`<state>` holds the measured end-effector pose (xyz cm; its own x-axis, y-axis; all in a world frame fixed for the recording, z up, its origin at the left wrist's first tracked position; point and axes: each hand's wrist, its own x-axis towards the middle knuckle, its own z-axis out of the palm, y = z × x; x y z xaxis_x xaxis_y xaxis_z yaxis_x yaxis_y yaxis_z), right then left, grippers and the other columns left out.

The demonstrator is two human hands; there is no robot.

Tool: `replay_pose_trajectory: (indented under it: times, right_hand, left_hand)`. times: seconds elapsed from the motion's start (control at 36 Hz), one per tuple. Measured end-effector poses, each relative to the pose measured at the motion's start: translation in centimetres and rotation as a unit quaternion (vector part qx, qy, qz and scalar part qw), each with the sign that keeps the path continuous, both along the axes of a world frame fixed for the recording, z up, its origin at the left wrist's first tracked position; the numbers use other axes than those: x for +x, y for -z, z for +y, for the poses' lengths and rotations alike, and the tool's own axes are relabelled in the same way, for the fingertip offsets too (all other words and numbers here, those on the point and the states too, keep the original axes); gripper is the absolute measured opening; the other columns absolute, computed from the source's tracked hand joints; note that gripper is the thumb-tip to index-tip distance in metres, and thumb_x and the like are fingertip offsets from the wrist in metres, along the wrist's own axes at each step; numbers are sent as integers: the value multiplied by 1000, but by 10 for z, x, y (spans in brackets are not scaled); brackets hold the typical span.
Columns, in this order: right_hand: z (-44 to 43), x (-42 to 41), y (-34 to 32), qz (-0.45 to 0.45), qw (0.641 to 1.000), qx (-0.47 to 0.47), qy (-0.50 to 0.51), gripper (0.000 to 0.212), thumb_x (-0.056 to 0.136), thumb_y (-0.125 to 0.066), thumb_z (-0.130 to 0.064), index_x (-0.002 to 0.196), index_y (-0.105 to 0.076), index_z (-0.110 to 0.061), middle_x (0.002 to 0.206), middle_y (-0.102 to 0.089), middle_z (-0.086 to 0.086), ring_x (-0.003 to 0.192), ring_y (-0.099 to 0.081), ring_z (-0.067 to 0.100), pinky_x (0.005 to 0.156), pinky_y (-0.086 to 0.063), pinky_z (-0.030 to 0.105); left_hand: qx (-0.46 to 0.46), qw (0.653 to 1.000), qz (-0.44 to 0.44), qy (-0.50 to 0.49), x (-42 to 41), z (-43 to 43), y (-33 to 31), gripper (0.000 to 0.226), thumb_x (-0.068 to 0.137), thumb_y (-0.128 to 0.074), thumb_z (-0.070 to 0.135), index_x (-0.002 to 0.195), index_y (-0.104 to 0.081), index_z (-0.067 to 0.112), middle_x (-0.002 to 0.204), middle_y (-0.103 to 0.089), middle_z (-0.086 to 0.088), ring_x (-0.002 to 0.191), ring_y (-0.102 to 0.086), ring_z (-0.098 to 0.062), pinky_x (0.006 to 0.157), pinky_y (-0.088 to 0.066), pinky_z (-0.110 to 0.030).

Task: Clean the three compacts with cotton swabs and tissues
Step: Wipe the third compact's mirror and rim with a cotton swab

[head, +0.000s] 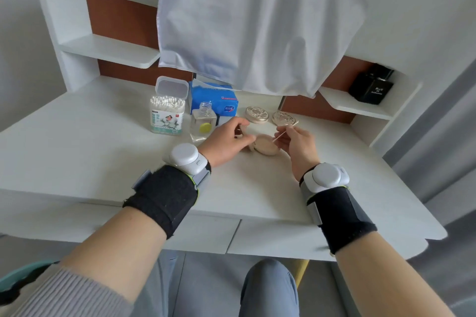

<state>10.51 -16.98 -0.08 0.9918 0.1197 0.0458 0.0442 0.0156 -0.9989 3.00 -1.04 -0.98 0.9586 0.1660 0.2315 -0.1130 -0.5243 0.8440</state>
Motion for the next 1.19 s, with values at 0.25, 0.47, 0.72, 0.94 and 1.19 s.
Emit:
replay_pose_trajectory:
  times: [0.25, 0.47, 0.72, 0.94, 1.19]
  right_hand:
    - [-2, 5, 4, 11, 1000, 19, -15, 31, 98, -41, -7, 77, -64, -6, 73, -58, 8, 61, -56, 16, 69, -49, 23]
    - [2, -5, 0, -73, 996, -48, -29, 28, 99, -46, -17, 81, -68, -15, 72, -53, 1, 63, -51, 12, 59, -42, 21]
    - [20, -9, 1, -231, 944, -223, -70, 20, 96, -51, -18, 84, -66, -21, 69, -59, -10, 63, -54, 2, 67, -43, 20]
    - [27, -4, 3, -256, 918, -297, -62, 17, 92, -55, -14, 90, -72, -15, 68, -60, -12, 65, -54, 3, 58, -36, 4]
    - [35, -5, 1, -281, 896, -343, -32, 12, 89, -60, -18, 87, -72, -15, 72, -67, 1, 72, -60, 20, 66, -41, 25]
  left_hand:
    - [120, 992, 41, -6, -13, 10, 6, 73, 83, -68, 46, 142, -38, 17, 130, -54, -4, 122, -50, -17, 97, -37, -23]
    - [129, 991, 36, -18, -13, 8, 4, 81, 75, -75, 47, 142, -39, 17, 138, -51, -5, 125, -48, -17, 101, -37, -24]
    - [120, 992, 30, -26, -12, 7, 2, 82, 76, -76, 43, 143, -39, 14, 139, -51, -2, 124, -49, -16, 99, -34, -20]
    - [111, 993, 39, -28, -12, 7, 2, 81, 76, -76, 42, 143, -40, 14, 137, -53, -1, 120, -51, -14, 97, -35, -18]
    - [104, 993, 44, -26, -11, 7, 4, 83, 75, -76, 44, 143, -39, 15, 136, -53, 0, 122, -50, -13, 96, -34, -17]
